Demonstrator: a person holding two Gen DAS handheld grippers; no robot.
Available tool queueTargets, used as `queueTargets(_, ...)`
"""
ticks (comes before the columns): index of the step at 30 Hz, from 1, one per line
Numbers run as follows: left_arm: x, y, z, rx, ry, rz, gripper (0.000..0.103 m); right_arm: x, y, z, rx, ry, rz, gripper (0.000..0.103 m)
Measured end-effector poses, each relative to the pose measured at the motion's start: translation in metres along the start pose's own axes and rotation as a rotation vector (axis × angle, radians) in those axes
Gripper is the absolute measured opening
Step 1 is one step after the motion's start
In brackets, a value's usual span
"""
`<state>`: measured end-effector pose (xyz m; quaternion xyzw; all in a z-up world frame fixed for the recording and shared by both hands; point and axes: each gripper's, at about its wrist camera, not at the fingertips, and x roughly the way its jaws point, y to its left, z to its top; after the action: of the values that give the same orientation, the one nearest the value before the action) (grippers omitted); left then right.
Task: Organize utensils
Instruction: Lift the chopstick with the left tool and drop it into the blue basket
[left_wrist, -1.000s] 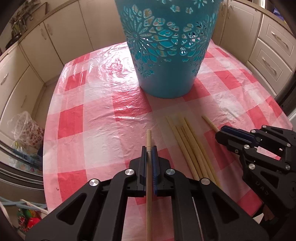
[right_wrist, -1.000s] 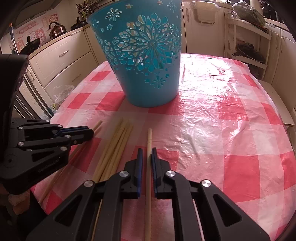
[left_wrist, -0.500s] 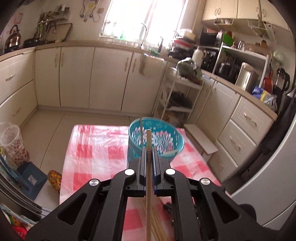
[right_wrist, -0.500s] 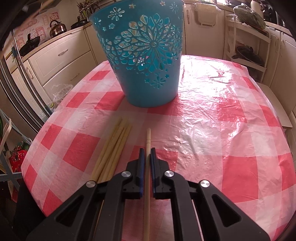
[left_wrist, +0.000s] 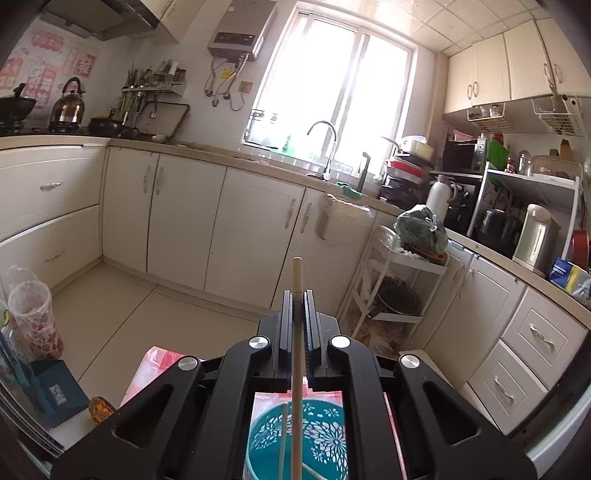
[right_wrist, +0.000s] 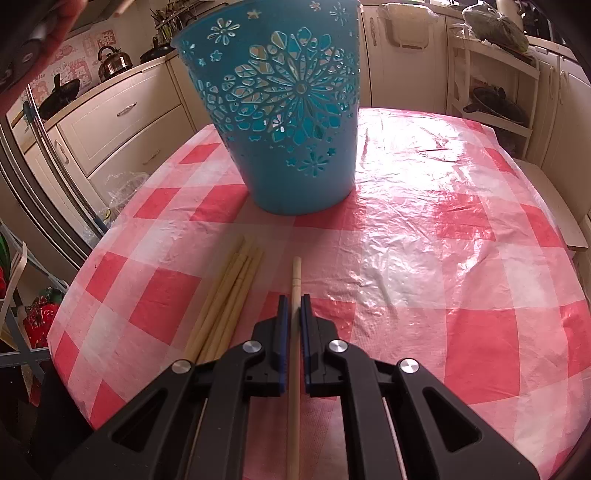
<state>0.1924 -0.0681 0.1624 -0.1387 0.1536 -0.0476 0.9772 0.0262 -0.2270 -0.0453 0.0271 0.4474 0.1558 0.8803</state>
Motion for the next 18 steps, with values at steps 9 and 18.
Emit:
queueTargets(9, 0.037, 0.006, -0.032, -0.04, -0.016, 0.074, 0.005, 0.001, -0.005, 0.002, 0.023, 0.004, 0.03, 0.007)
queueTargets(18, 0.048, 0.0, -0.067, 0.079, 0.083, 0.086, 0.005, 0.002, -0.005, 0.003, 0.029, 0.006, 0.037, 0.007)
